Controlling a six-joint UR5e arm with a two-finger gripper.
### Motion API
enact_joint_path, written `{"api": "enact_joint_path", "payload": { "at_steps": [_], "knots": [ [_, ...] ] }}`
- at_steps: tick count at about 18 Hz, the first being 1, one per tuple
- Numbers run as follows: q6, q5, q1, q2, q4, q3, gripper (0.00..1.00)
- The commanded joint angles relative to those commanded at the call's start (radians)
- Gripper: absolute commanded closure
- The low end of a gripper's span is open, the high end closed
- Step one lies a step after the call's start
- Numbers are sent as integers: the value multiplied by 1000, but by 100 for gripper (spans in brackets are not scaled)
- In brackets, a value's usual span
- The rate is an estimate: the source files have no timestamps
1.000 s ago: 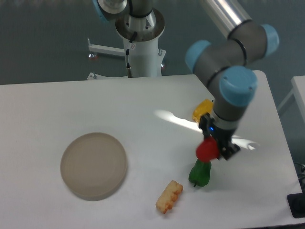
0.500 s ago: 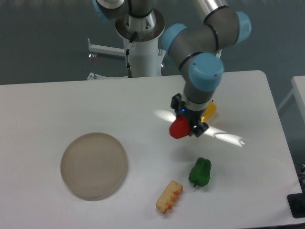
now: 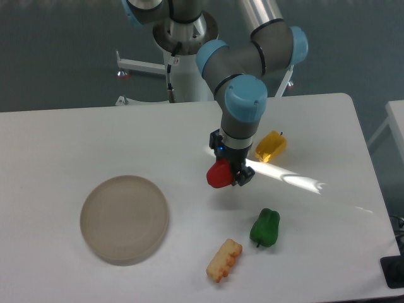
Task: Place the red pepper on the table
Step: 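Lower the red pepper onto the table beside the yellow pepper, then hold the red pepper on the table and open the gripper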
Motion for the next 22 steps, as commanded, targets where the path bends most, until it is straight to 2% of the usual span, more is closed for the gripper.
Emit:
{"api": "enact_joint_path", "payload": {
  "at_steps": [2,5,19,21,22],
  "knots": [
    [34,-25,3,0,23,-21,40],
    [63,-54,15,0,129,-81,40],
    [69,-55,6,0,146,-146,40],
    [74,-55,5,-2,164,-153,40],
    [80,-55,5,-2,198,-169,40]
  ]
}}
